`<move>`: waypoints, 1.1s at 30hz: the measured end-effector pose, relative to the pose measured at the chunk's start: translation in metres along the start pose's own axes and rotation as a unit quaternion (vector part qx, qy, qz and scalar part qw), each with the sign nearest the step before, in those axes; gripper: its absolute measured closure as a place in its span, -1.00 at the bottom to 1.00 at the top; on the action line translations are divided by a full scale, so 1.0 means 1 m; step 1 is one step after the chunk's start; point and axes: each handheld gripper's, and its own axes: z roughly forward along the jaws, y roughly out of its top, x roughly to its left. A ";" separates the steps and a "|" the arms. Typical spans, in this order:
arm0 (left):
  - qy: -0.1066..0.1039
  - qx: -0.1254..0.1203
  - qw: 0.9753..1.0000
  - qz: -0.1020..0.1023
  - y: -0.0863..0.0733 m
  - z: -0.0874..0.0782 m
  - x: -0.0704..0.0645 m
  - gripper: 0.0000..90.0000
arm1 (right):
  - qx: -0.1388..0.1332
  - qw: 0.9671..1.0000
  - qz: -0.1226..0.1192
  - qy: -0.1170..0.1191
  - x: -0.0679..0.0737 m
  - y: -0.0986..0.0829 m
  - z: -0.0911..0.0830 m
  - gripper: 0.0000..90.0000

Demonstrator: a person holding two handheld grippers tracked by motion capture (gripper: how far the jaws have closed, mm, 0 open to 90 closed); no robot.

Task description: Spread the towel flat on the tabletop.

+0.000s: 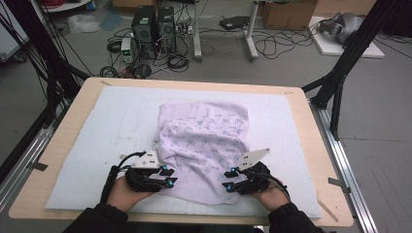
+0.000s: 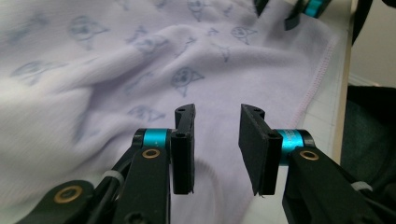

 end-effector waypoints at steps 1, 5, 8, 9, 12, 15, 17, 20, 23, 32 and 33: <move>-0.006 0.006 1.000 0.004 0.002 0.006 0.002 0.48 | 0.003 1.000 -0.002 -0.002 -0.001 0.000 0.002 0.31; 0.010 0.037 0.999 0.002 0.000 0.022 0.012 0.52 | 0.009 1.000 0.000 -0.009 -0.005 -0.002 0.007 0.31; 0.029 0.053 0.998 0.001 -0.009 0.019 0.017 0.53 | 0.013 1.000 -0.002 -0.012 -0.005 -0.004 0.007 0.31; 0.029 0.049 0.998 -0.002 -0.012 0.015 0.019 0.55 | 0.014 1.000 -0.002 -0.017 -0.005 -0.005 0.007 0.31; 0.047 0.055 0.997 -0.007 -0.020 0.002 0.023 0.55 | 0.019 1.000 -0.003 -0.017 -0.005 -0.007 0.008 0.30; 0.065 0.054 0.996 -0.019 -0.030 -0.013 0.029 0.54 | 0.022 0.999 -0.009 -0.024 -0.004 -0.007 0.008 0.30; 0.075 0.056 0.995 -0.025 -0.036 -0.023 0.031 0.54 | 0.022 0.999 -0.007 -0.022 -0.004 -0.007 0.008 0.30; 0.084 0.055 0.994 -0.030 -0.044 -0.033 0.032 0.54 | 0.023 0.999 -0.014 -0.028 -0.002 -0.009 0.006 0.30; 0.088 0.059 0.994 -0.035 -0.047 -0.038 0.033 0.53 | 0.023 0.999 -0.013 -0.025 0.000 -0.012 0.003 0.32; 0.038 0.039 0.999 0.003 -0.024 -0.018 0.026 0.48 | 0.009 0.999 -0.012 -0.031 -0.006 -0.003 0.004 0.29; 0.038 0.045 0.998 0.008 -0.023 -0.014 0.027 0.48 | 0.012 0.999 -0.012 -0.030 -0.006 -0.002 0.006 0.29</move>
